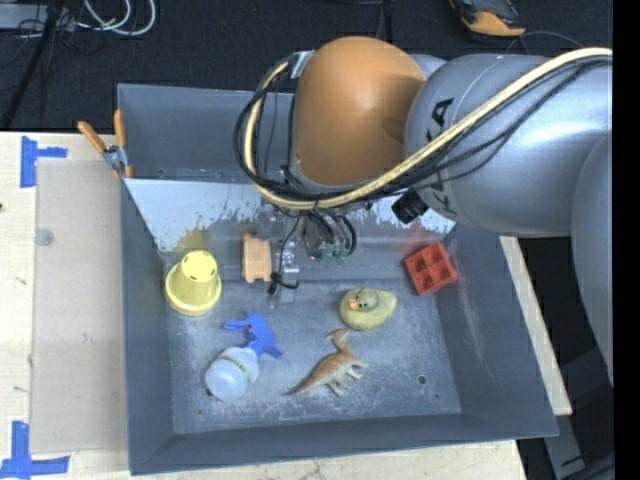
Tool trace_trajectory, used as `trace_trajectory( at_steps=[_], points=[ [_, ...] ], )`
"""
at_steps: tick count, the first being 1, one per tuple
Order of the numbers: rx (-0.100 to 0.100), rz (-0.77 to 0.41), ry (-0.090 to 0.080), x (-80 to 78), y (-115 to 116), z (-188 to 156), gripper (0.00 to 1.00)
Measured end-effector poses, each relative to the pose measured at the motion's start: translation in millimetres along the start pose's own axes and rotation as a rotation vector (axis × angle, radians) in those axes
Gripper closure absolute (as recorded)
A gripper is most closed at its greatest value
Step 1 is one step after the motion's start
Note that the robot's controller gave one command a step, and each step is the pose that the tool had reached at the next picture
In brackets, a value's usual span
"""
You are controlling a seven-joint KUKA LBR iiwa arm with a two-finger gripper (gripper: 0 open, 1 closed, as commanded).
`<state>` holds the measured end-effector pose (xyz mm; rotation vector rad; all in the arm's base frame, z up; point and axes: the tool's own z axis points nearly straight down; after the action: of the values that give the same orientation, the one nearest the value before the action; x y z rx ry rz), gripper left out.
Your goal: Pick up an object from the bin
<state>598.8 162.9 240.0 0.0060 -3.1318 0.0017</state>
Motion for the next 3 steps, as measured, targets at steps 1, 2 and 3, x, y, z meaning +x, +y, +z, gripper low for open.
trace_trajectory(
  at_steps=[1,2,3],
  points=[
    [-0.001,0.003,-0.008,-1.3,-0.8,-5.1,0.00],
    [-0.001,-0.070,-0.009,19.9,-5.4,35.1,0.00],
    [-0.002,-0.082,-0.009,28.2,-23.4,94.5,0.00]
  ],
)
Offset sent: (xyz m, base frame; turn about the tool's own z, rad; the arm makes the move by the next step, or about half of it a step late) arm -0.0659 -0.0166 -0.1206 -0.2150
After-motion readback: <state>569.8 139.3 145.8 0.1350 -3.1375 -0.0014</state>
